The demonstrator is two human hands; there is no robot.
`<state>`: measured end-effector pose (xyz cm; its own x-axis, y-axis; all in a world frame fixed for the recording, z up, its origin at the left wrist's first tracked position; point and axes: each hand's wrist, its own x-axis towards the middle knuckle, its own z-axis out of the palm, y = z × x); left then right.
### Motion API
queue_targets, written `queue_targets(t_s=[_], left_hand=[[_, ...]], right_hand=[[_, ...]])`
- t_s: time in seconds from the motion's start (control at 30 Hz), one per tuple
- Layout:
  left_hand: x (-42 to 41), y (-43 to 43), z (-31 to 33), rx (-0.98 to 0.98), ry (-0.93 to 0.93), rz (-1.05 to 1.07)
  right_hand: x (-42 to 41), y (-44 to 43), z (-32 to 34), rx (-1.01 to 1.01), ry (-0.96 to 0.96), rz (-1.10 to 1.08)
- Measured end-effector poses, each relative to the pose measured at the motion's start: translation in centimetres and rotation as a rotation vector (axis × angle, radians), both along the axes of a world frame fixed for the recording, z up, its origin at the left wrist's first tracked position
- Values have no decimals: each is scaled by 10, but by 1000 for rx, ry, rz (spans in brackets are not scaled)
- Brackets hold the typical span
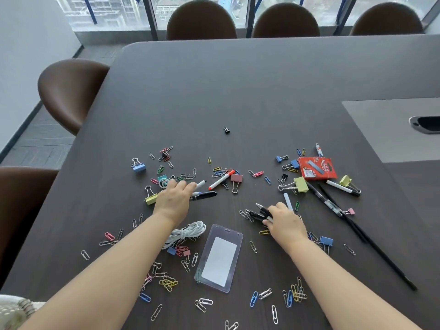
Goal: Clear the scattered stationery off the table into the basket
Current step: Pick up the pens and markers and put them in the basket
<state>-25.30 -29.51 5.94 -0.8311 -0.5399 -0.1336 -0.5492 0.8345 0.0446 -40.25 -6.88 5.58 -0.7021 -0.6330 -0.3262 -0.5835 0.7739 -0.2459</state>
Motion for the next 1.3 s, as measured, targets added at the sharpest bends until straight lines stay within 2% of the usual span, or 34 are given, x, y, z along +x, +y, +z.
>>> queue_targets(t_s=[0.13,0.4,0.63,0.77,1.03,1.2,1.3], left_hand=[[-24,8,1,141,41,69],[-73,21,-3,277,119,138],[-96,17,-16,188,13,124],[-100,19,-21,167,-34,121],[-80,39,-12,180,-169,206],[-73,65,2,151,-144,157],[-83,88,11,211,-104,117]], right_hand=[[0,2,3,-11,28,1],[-24,18,3,-190,-43,-287],[-45,29,-8,-113,-34,-391],[-48,28,-11,-70,-28,-355],[-40,36,6,-212,-58,-325],[-34,62,16,-239,-71,-299],[-37,85,16,-252,-91,-348]])
